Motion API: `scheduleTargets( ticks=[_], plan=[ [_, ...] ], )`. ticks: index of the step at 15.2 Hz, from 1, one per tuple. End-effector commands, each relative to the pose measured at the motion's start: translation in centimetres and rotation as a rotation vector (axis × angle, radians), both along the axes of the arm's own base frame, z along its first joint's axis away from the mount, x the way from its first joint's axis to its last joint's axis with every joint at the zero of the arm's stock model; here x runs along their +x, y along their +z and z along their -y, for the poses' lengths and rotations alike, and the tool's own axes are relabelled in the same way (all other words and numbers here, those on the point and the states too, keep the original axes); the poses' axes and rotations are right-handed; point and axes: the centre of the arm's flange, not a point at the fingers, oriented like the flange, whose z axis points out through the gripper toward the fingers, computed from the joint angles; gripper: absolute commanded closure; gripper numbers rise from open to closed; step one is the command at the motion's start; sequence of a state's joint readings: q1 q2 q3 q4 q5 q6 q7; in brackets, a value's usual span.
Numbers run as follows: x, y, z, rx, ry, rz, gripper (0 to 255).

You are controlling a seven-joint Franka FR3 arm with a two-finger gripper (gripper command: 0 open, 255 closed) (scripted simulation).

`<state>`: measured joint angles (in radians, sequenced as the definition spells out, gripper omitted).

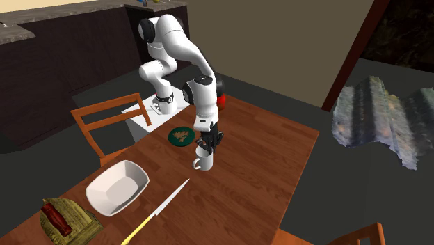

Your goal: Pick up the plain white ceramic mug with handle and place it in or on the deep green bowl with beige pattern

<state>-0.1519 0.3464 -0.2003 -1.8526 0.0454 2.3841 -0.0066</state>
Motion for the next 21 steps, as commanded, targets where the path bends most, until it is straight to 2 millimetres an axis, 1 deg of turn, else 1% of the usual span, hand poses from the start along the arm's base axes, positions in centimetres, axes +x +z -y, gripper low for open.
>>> scheduleTargets(
  ticks=[1,6,21],
  plan=[
    [0.0,0.0,0.0,0.0,0.0,0.0,255],
    [0.0,0.0,0.0,0.0,0.0,0.0,255],
    [0.0,7.9,0.0,0.0,0.0,0.0,255]
  ],
)
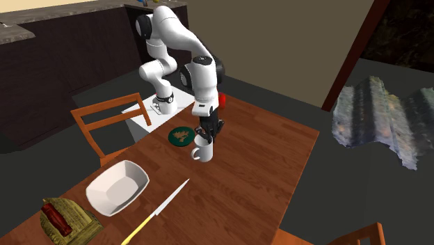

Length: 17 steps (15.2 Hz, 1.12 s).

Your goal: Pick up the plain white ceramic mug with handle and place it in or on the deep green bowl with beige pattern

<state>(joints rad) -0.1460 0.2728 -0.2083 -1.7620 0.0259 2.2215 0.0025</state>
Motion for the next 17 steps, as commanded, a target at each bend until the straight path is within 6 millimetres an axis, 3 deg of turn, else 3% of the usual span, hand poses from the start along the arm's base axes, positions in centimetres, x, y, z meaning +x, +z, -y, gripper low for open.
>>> scheduleTargets(
  ticks=[1,9,17],
  plan=[
    [-0.1,1.1,0.0,0.0,0.0,0.0,255],
    [-0.1,4.8,0.0,0.0,0.0,0.0,255],
    [-10.4,6.7,-0.7,0.0,0.0,0.0,255]
  ],
)
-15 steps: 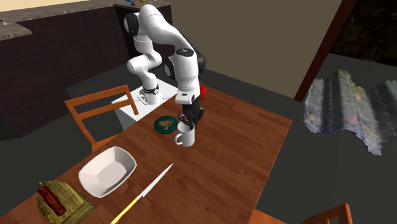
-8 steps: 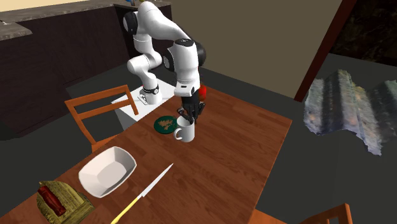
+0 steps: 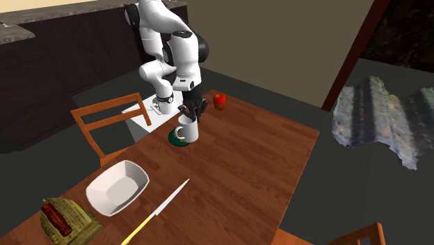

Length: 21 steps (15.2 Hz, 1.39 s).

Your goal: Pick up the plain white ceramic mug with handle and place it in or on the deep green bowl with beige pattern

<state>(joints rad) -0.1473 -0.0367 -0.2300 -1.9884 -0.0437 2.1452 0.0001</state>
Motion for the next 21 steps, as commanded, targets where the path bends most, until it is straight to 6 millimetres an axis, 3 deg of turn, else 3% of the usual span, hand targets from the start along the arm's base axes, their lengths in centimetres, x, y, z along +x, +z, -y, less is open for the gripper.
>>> scheduleTargets(
  ticks=[1,7,21],
  plan=[
    [-2.7,0.4,-0.4,0.0,0.0,0.0,255],
    [-10.7,1.9,-1.0,0.0,0.0,0.0,255],
    [-10.7,-5.5,-1.0,0.0,0.0,0.0,255]
  ],
)
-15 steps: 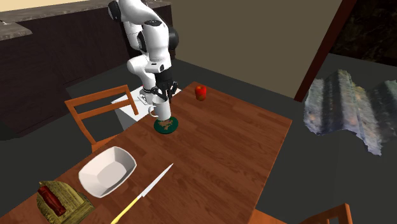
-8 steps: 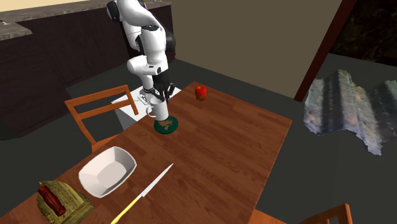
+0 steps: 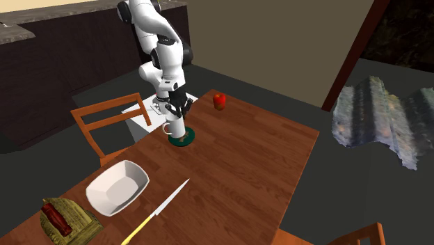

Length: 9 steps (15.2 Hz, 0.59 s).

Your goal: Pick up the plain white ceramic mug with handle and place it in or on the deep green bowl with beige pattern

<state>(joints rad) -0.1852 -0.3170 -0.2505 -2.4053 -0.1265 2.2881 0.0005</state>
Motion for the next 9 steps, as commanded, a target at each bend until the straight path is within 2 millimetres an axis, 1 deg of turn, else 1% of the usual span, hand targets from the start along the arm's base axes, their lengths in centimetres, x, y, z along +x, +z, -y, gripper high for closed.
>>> scheduleTargets(
  ticks=[1,6,9],
  plan=[
    [0.0,-1.2,0.0,0.0,0.0,0.001,255],
    [0.0,-3.9,0.0,0.0,0.0,0.001,255],
    [0.0,-3.9,0.0,0.0,0.0,0.001,255]
  ],
)
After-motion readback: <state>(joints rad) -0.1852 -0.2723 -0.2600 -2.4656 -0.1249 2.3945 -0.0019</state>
